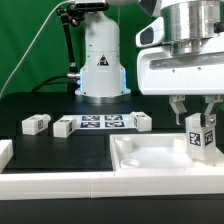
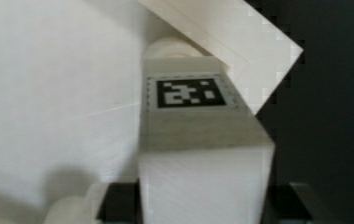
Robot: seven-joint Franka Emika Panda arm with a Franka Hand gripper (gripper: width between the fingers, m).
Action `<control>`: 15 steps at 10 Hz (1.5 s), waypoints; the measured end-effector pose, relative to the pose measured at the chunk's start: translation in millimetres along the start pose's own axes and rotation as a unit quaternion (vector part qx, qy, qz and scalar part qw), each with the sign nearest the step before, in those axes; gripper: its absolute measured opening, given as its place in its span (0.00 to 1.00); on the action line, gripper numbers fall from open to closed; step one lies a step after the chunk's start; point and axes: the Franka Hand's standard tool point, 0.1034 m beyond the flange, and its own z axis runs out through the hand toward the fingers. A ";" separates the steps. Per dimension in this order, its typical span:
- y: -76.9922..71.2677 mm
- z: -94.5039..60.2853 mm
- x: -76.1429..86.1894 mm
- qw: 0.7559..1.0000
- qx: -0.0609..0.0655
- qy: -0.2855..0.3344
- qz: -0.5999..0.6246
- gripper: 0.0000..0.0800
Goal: Assemble one leg
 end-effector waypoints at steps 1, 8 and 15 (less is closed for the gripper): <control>0.7 0.0 0.3 1.000 -0.001 0.000 0.017 0.37; -0.2 1.2 -4.8 0.997 0.005 -0.007 -0.073 0.80; -0.6 2.7 -9.7 0.886 0.008 -0.008 -0.464 0.81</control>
Offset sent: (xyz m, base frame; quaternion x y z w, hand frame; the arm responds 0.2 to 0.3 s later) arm 0.0000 0.0000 0.0000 0.0000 0.0000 0.0000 1.0000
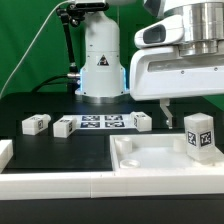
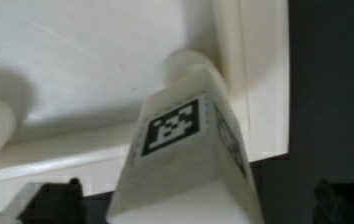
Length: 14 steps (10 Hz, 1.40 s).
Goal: Assemble one leg
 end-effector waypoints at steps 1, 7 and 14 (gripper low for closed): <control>-2.2 1.0 -1.9 0.999 0.000 -0.001 -0.037 0.81; -2.5 1.6 -2.9 0.998 -0.001 -0.002 -0.064 0.36; -3.1 3.7 -2.9 0.969 -0.012 0.004 0.245 0.36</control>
Offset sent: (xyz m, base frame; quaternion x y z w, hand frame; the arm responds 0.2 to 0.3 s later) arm 0.0000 0.0000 0.0000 0.0000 0.0000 0.0000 1.0000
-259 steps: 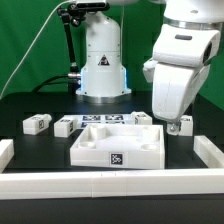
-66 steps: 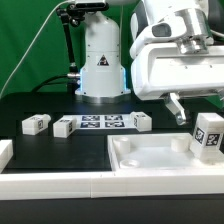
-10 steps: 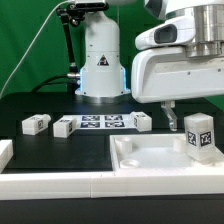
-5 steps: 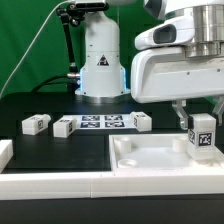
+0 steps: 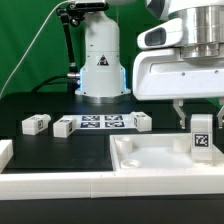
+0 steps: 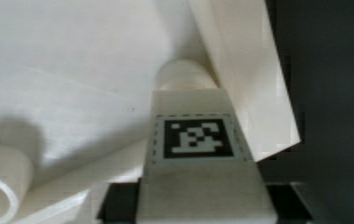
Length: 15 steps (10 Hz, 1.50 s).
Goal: Assemble one leg
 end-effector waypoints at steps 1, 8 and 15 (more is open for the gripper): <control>0.6 0.2 0.0 0.999 -0.003 0.002 0.053 0.36; 2.3 -0.3 -6.2 0.890 -0.013 0.004 0.456 0.37; 1.2 -0.1 -7.1 0.972 -0.013 -0.001 0.236 0.80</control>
Offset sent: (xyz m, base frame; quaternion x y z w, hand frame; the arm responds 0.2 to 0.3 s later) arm -0.0017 0.0081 -0.0107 -0.0350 0.0027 0.2555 0.9662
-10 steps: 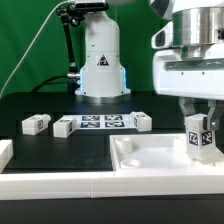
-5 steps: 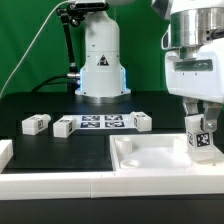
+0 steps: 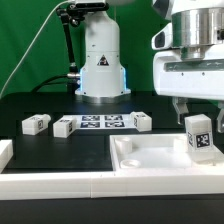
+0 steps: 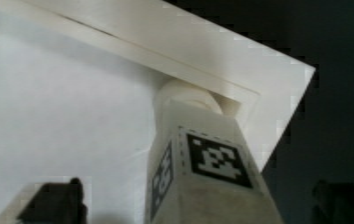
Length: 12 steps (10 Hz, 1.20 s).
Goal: Assemble one leg
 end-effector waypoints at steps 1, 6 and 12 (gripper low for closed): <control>0.5 -0.1 1.6 0.999 0.000 0.000 -0.050 0.81; 3.6 0.0 10.4 0.946 -0.003 0.004 -0.324 0.81; 5.6 0.1 15.0 0.824 -0.019 0.010 -0.567 0.81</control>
Offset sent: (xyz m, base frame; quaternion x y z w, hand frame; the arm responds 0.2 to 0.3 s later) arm 0.0093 0.0014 -0.0007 0.0364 -0.0230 -0.3129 0.9488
